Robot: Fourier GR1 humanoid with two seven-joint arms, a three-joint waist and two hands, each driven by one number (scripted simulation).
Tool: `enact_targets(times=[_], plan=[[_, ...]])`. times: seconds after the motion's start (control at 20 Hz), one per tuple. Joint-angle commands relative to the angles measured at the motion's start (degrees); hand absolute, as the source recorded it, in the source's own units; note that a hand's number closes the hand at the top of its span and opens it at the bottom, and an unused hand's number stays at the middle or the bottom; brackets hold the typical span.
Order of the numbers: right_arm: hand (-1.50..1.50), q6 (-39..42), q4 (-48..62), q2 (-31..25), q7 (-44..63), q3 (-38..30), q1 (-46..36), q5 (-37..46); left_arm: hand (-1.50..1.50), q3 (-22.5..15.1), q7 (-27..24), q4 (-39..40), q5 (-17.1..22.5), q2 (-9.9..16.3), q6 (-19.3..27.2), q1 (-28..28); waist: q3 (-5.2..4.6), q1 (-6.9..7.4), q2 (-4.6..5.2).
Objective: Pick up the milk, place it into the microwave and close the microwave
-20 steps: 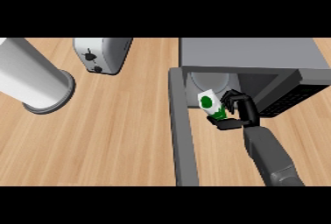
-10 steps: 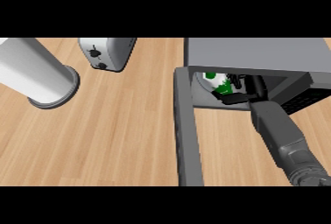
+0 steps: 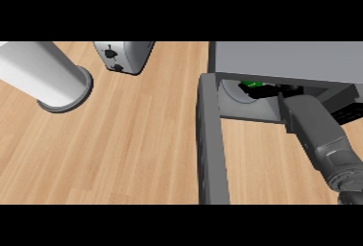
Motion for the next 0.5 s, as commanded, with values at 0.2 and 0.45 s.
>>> enact_targets(times=[0.2,0.45], plan=[[1.50,-6.11,1.75,-3.40,2.78,0.18,-2.47,1.50,-1.50,0.21,0.86,0.31,2.27,2.40,1.00,-3.16,0.12,1.83,1.45],[1.50,-9.47,2.42,-4.02,3.49,-0.27,-2.90,1.29,-1.50,0.26,1.11,0.91,1.75,3.17,0.76,-4.17,0.13,2.70,1.86]])
